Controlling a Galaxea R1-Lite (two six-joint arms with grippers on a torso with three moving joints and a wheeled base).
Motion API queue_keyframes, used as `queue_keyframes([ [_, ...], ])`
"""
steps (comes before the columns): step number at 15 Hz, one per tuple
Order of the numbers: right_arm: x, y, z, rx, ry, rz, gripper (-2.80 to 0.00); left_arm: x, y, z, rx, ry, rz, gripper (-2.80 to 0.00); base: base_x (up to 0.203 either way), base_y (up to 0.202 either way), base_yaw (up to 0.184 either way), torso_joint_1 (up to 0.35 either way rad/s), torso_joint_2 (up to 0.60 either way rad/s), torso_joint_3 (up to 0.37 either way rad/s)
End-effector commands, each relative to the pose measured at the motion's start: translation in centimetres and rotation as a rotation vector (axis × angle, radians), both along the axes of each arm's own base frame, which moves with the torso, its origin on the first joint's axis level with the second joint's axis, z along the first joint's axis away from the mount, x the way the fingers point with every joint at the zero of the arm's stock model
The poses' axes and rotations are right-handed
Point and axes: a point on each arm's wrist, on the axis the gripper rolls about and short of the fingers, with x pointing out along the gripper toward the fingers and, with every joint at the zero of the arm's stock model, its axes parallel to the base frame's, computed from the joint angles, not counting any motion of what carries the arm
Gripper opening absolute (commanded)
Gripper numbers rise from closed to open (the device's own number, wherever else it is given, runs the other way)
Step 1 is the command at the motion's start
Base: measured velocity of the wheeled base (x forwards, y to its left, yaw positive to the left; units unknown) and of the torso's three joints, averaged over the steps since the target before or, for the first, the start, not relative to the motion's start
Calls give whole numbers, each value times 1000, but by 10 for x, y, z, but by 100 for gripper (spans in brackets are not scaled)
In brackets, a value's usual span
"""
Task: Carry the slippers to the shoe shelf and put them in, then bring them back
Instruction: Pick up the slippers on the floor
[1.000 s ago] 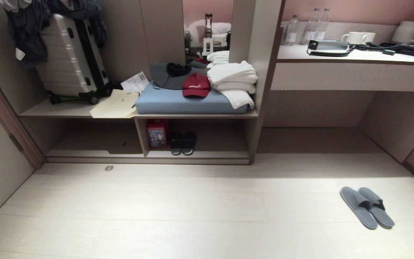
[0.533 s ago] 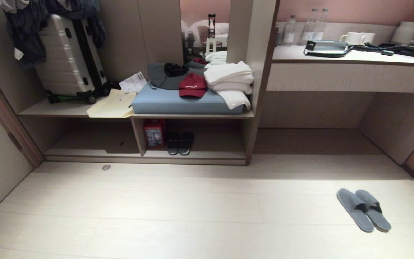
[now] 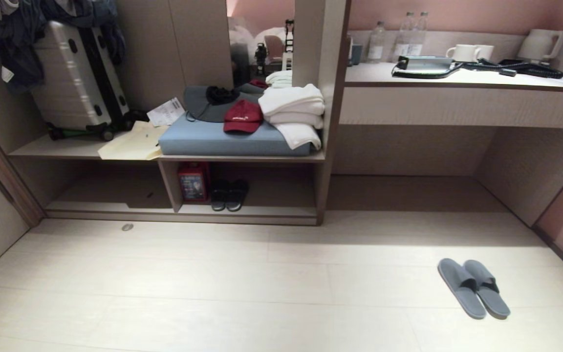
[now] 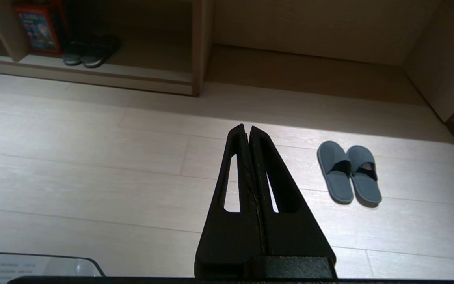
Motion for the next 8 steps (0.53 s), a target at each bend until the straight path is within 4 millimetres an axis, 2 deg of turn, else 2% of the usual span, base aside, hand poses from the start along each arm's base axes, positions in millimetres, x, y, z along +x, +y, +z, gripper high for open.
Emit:
queue_keyframes([
  [1, 0, 0, 0, -1, -3, 0, -280, 0, 0, 0, 0, 3, 0, -280, 0, -198, 3, 2, 2, 7],
  [8, 0, 0, 0, -1, -3, 0, -280, 0, 0, 0, 0, 3, 0, -280, 0, -191, 1, 3, 2, 3],
])
